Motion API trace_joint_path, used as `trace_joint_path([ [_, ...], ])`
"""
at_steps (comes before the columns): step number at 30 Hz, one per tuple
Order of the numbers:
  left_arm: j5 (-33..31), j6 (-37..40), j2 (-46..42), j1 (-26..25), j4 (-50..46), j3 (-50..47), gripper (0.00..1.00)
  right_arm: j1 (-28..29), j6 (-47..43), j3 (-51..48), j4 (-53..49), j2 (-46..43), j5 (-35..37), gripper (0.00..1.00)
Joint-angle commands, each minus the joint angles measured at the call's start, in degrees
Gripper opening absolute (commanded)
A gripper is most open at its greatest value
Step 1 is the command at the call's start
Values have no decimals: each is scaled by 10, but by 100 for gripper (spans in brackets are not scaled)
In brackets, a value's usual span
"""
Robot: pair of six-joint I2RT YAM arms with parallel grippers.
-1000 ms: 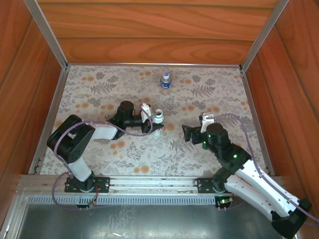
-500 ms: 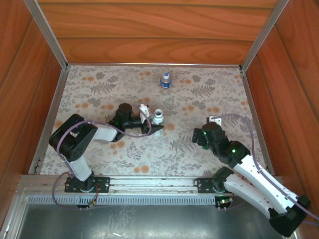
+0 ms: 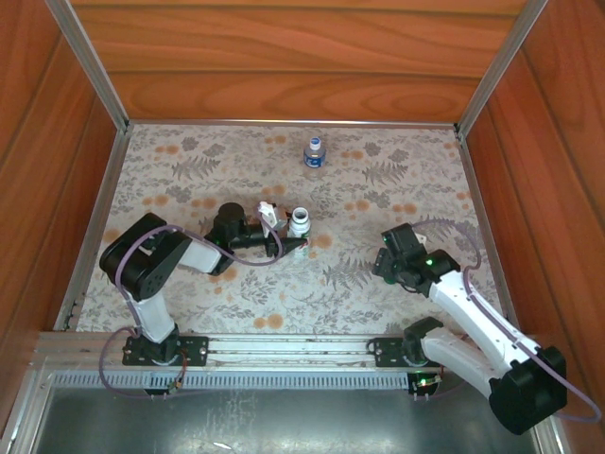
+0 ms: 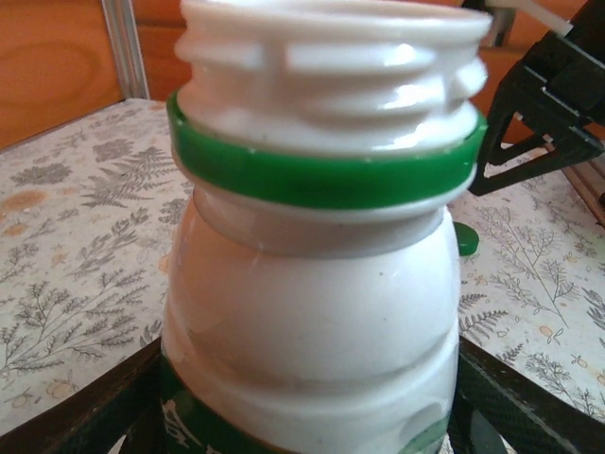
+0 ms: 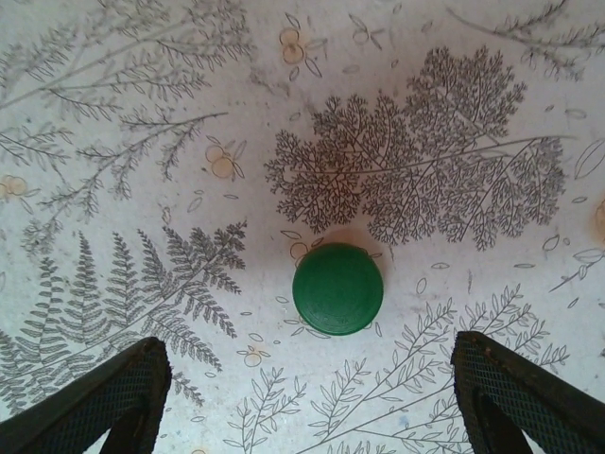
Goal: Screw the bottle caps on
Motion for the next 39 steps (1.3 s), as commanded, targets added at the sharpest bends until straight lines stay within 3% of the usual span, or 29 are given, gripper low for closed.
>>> trace_joint_path([
  [1,22,-7,15,2,40,0,69,-13,21,-15,6,5,-26,83],
  [6,31,-1,23,3,50,-2,67,-25,17,-30,21,6,-40,83],
  [17,50,-8,49,2,54,18,70,-31,14,-28,30,54,-40,83],
  [19,50,-8,49,3,54,19,67,-34,15,-29,31,58,-41,83],
  [21,51,-8,50,2,54,20,56,-40,13,-30,32,66,-47,83],
  [30,54,-8,50,2,55,18,55,-75,-4,-31,61,122,-62,75],
  [36,54,-8,51,3,55,18,55,-99,-22,-35,92,138,-85,60],
  [39,53,-7,52,3,55,19,55,-109,-29,-34,99,151,-100,58],
])
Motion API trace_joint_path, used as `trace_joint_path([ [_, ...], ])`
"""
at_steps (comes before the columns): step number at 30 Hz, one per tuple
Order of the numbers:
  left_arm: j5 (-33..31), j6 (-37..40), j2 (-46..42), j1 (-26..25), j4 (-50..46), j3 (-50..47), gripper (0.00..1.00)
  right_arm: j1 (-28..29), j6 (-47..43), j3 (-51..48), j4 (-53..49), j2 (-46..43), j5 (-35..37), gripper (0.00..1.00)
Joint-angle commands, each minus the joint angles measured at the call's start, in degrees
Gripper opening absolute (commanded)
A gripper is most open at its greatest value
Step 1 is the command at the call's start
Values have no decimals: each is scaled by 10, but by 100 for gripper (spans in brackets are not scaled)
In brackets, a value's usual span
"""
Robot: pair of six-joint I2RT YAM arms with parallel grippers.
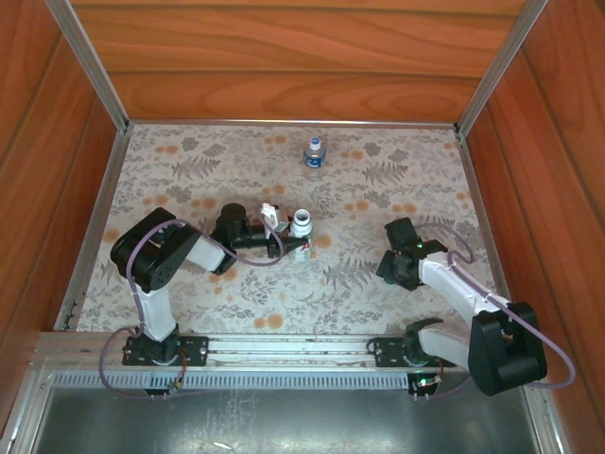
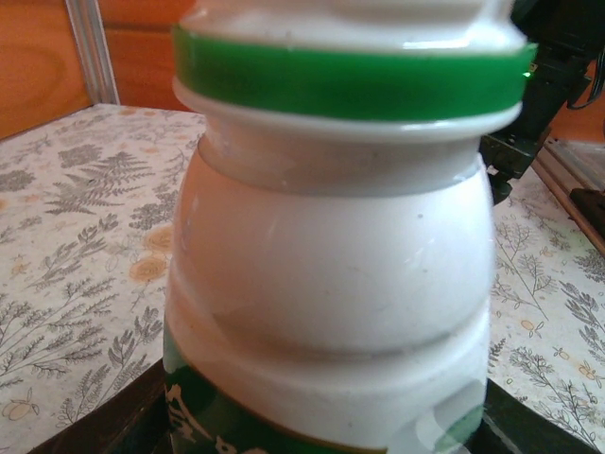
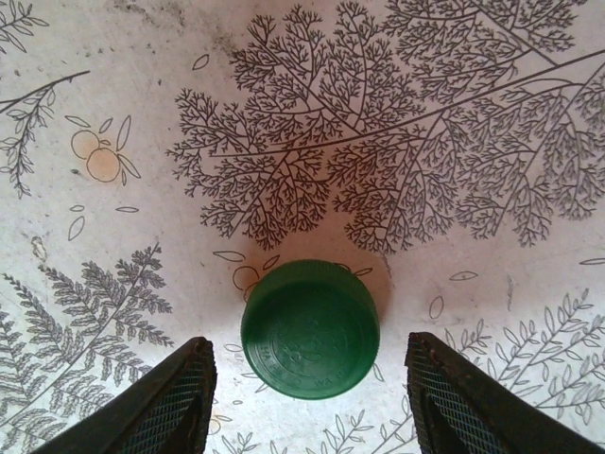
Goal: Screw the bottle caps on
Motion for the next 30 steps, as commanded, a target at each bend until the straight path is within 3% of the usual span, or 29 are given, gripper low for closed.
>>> trace_joint_path([
  [1,13,3,10,2,14,7,55,-14,-13,-3,12,15,-26,58],
  [12,8,5,10,3,15,5,55,-32,-21,7,13,53,-47,44],
  [22,10,4,12,4,15,5,55,-32,-46,33,-24,62,-66,47],
  [30,9,2,12,4,16,5,55,-8,-65,55,1,89,-85,47],
])
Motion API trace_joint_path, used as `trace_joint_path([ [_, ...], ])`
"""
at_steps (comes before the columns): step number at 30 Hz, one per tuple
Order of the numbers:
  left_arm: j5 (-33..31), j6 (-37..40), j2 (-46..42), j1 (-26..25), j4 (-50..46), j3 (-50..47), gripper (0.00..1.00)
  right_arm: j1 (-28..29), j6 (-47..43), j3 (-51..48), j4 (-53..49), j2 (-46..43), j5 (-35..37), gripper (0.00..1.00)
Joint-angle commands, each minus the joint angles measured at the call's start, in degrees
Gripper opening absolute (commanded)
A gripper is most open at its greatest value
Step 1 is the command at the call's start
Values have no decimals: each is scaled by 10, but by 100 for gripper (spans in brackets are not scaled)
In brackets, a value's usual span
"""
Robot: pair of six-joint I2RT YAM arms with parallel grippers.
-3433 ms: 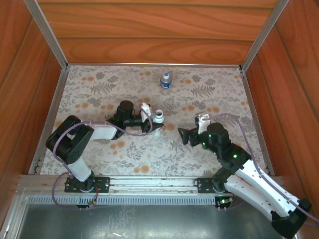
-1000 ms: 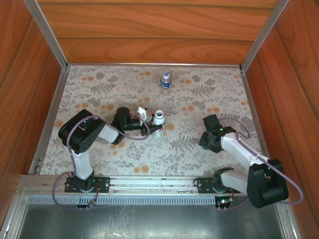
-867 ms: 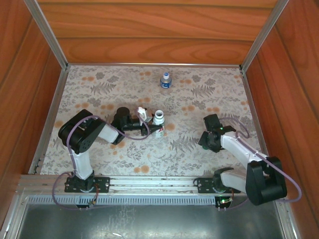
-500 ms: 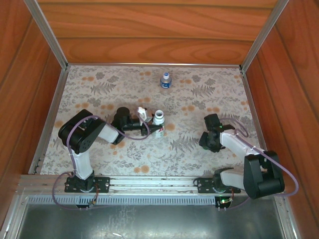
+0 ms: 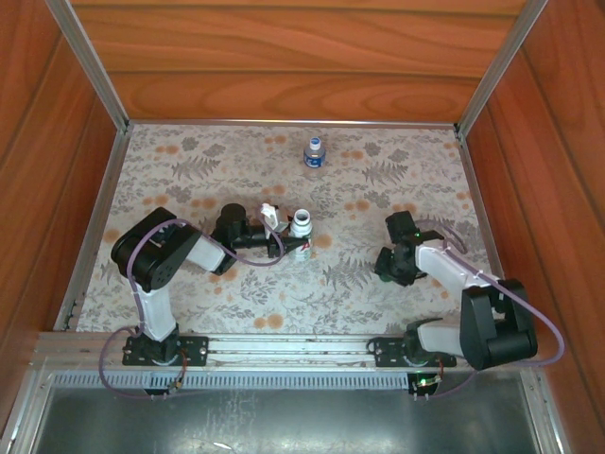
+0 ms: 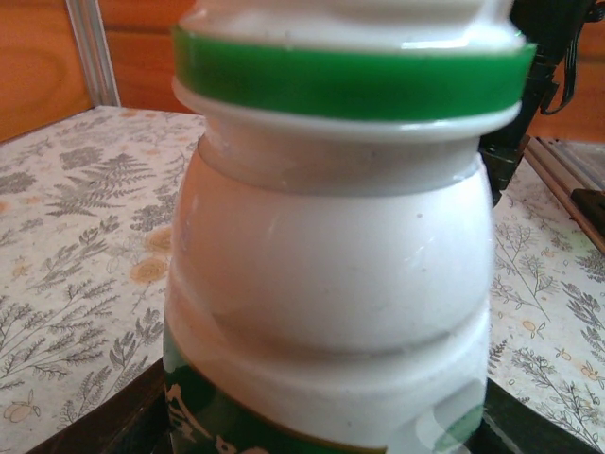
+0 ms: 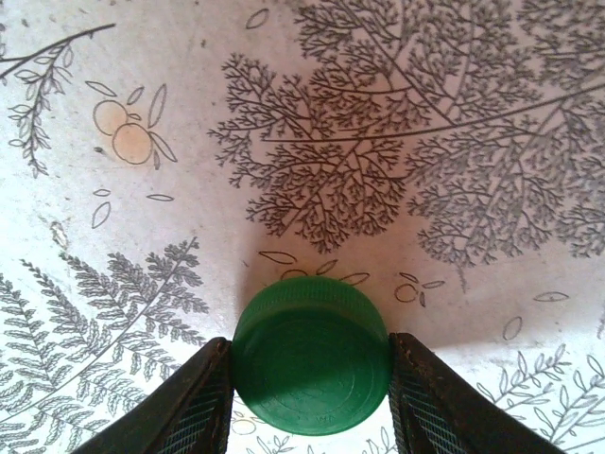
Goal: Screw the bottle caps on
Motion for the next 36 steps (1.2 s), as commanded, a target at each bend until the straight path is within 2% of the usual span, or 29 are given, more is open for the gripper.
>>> trace_joint_path([
  [1,9,3,8,4,9,5,55,18,-14,27,-4,15,-9,47],
  [14,9,6,8,6,10,3,55,104,-32,151,-71,80,24,47],
  [25,12,5,9,7,9,4,55,160,-64,290,-179,96,27,47],
  [36,15,4,13,8,10,5,55,194,-107,451,-267,128,17,48],
])
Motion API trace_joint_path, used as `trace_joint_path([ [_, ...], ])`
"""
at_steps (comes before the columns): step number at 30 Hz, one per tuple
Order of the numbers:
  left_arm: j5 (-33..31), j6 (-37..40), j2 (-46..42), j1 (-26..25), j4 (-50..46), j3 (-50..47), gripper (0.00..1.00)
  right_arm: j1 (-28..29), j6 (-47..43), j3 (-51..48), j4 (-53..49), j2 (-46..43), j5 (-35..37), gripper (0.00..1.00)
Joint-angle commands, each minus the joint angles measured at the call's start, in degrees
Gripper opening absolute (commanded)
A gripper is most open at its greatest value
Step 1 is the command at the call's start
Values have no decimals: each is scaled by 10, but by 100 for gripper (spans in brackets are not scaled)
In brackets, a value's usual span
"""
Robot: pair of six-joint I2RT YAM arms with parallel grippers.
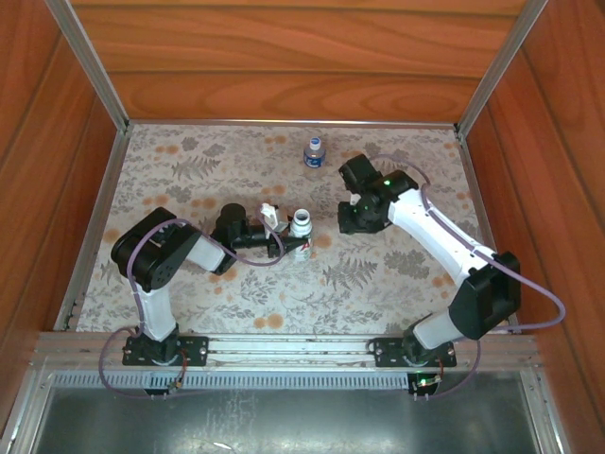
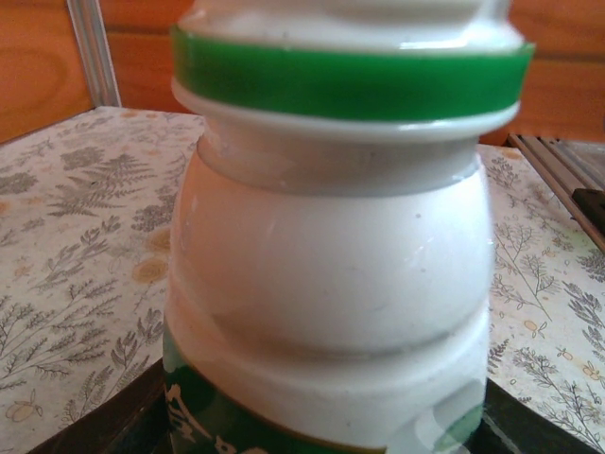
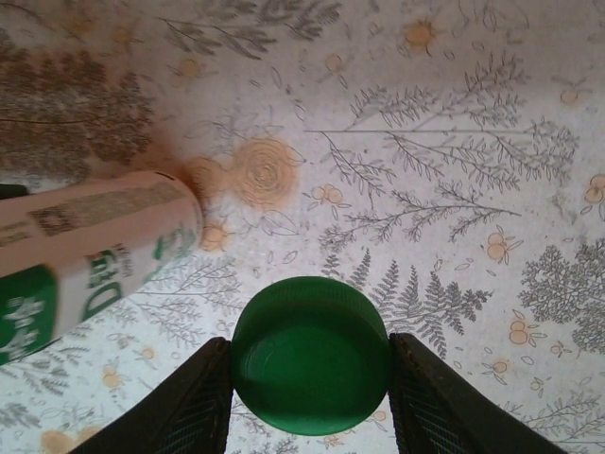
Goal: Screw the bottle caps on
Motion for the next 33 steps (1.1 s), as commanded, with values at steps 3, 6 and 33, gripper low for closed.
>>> trace_joint_path([
  [3,14,4,13,5,8,5,55,16,-35,84,-69,28,-4,48],
  [6,15,4,15,6,8,6,55,27,-48,139,-90,50,-3,48],
  [33,13,26,17,5,8,-1,55,126,-86,343,-160,179,-42,49],
])
